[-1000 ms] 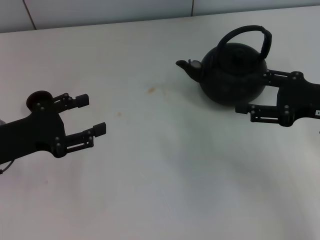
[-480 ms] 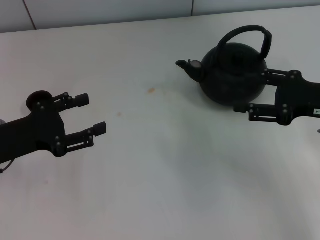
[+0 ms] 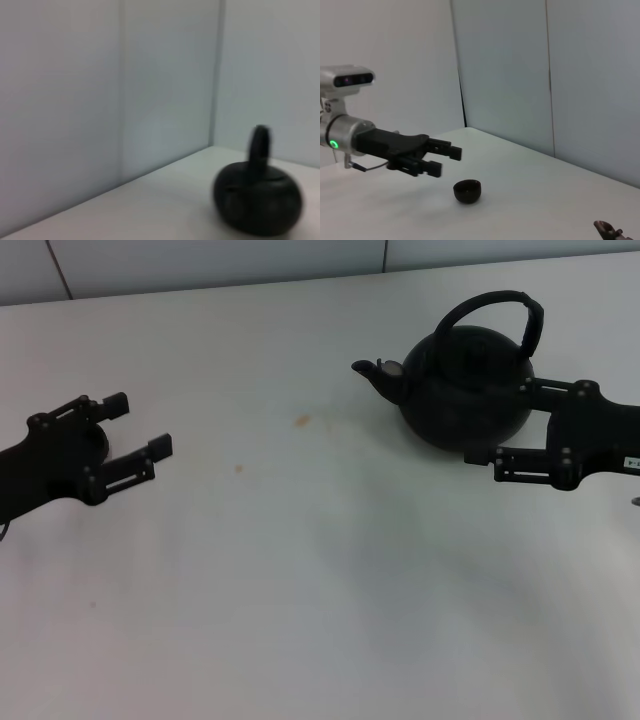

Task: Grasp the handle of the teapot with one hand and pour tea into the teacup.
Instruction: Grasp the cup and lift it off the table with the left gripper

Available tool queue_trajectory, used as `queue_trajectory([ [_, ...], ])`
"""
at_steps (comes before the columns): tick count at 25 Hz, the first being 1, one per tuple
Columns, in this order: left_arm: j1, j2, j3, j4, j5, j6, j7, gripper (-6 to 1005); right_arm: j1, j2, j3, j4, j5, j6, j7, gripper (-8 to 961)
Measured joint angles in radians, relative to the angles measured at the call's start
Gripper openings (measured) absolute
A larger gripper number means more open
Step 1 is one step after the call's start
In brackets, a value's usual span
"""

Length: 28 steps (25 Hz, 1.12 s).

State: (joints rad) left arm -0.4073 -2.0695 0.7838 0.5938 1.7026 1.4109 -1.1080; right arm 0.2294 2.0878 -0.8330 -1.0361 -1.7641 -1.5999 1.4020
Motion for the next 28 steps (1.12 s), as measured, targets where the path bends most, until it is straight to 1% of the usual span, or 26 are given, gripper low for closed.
queue_trajectory([
  [1, 0.000, 0.000, 0.000, 0.000, 0.000, 0.000, 0.000, 790, 0.000, 0.000, 0.000, 0.000, 0.000, 0.000, 0.000, 755],
  [2, -0.005, 0.000, 0.000, -0.019, -0.018, -0.045, 0.001, 790, 0.005, 0.000, 0.000, 0.001, 0.000, 0.000, 0.000, 755],
  [4, -0.007, -0.001, 0.000, -0.041, -0.043, -0.080, 0.018, 790, 0.009, 0.000, -0.001, 0.003, 0.000, 0.000, 0.000, 755],
  [6, -0.008, -0.002, -0.001, -0.076, -0.079, -0.106, 0.074, 791, 0.010, 0.000, -0.001, 0.003, 0.000, 0.000, 0.000, 754],
  [7, -0.006, -0.002, -0.001, -0.114, -0.122, -0.117, 0.143, 791, 0.015, 0.000, -0.002, 0.003, 0.000, 0.000, 0.000, 754],
  [10, 0.004, -0.001, -0.001, -0.139, -0.162, -0.133, 0.177, 791, 0.021, 0.000, -0.002, 0.007, 0.000, 0.000, 0.000, 754],
  [19, 0.026, -0.001, -0.002, -0.154, -0.170, -0.185, 0.188, 788, 0.034, -0.002, -0.001, 0.012, 0.000, 0.001, 0.000, 755],
  [21, 0.038, -0.001, -0.001, -0.170, -0.176, -0.200, 0.222, 787, 0.036, -0.002, -0.001, 0.012, 0.000, 0.001, 0.000, 755],
  [28, 0.046, -0.001, -0.001, -0.178, -0.193, -0.251, 0.237, 785, 0.044, -0.004, -0.002, 0.014, -0.001, 0.008, 0.000, 754],
])
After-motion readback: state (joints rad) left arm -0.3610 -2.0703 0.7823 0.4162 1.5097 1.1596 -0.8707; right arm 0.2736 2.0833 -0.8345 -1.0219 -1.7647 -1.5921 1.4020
